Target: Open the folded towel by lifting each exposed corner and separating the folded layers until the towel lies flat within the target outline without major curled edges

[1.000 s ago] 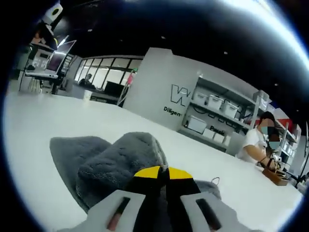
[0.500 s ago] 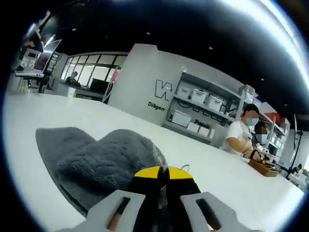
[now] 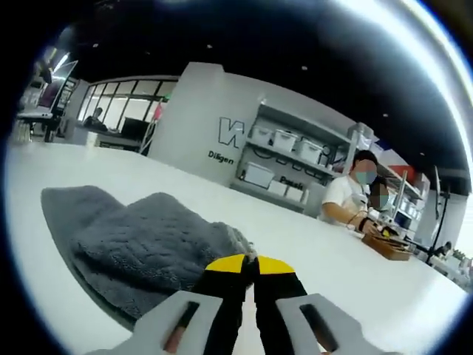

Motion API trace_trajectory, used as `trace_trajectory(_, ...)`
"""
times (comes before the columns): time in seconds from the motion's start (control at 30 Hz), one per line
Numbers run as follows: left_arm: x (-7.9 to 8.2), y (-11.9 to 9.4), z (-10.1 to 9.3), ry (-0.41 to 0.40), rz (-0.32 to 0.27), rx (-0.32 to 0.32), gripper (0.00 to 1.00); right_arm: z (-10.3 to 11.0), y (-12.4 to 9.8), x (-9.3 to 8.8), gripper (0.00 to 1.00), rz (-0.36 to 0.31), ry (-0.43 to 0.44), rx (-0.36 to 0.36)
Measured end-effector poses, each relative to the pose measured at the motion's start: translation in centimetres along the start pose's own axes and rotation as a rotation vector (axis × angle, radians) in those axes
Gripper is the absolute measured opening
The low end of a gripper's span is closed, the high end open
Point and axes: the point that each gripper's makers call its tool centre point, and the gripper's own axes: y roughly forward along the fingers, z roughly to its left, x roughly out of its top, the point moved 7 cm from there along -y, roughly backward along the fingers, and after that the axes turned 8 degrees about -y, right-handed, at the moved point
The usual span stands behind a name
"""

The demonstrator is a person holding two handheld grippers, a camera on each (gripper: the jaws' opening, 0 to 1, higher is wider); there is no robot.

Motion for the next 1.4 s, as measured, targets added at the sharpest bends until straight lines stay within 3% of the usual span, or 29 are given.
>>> trace_trajectory(0.6,0.0,0.2,0.0,0.004,0.012,0.001,1.00,-5.1,-1.6,-3.2,0.00,0.046,0.065,-0.126)
trace_trajectory(0.87,-0.2,0.1,-0.2,0.004,0.011,0.007,1.00,-6.6,-2.2,-4.7,0.00,0.081,0.053,-0.154)
trace_trajectory(1.13,-0.1,0.1,-0.2,-0.001,0.003,0.022,1.00,-9.1,-2.4,-7.6,0.00,0.097,0.163,-0.172)
trace_trajectory(1.4,-0.3,0.1,-0.1,-0.004,0.004,0.021,1.00,-11.0,-2.6,-9.9,0.00,0.071,0.242,-0.171)
